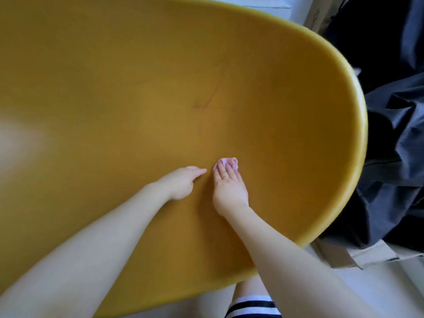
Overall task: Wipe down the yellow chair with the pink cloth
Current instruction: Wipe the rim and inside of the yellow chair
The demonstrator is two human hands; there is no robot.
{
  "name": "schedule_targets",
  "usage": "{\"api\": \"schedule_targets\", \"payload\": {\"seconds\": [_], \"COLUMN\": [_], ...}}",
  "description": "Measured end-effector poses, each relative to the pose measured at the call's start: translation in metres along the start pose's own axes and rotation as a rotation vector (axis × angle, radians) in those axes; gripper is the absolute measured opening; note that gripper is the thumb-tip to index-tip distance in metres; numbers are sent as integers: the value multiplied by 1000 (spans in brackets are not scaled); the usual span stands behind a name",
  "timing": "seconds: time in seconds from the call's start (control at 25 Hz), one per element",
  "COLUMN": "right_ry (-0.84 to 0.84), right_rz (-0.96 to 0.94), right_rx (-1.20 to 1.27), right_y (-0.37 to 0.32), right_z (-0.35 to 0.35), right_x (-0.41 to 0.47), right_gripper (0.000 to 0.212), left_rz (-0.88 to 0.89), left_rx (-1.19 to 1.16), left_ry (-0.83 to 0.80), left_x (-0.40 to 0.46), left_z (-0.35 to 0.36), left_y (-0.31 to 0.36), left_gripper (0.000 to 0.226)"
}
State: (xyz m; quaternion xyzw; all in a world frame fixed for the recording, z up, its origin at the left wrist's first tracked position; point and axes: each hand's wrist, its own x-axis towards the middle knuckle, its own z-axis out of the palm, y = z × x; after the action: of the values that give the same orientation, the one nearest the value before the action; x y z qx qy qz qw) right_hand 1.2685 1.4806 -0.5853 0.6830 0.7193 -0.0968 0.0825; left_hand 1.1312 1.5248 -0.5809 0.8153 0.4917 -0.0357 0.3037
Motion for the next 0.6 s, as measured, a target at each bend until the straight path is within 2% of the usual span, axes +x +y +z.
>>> {"api": "schedule_targets", "payload": {"seconds": [0.08,0.16,0.32,0.44,0.6], "right_ry": [-28,2,212,268,207], "right_rz": [-72,-113,71,156,-102], "right_rx": [54,-14,-127,-24,189], "right_y": [-28,-23,20,13,-53], "right_z": [13,10,-20,-23,9], "right_x": [9,21,57,88,111], "right_gripper": [62,63,55,59,60], "left_rz": [-49,-99,-222,-281,-357], "left_rx": [24,139,450,580,613], "left_ry": [7,12,22,79,81], "left_x": [-5,-7,-5,6,23], "left_z": [-3,-9,-34,-45,-51], "left_y": [-25,-46,-79,-95,-106], "left_gripper": [60,61,95,120,145]}}
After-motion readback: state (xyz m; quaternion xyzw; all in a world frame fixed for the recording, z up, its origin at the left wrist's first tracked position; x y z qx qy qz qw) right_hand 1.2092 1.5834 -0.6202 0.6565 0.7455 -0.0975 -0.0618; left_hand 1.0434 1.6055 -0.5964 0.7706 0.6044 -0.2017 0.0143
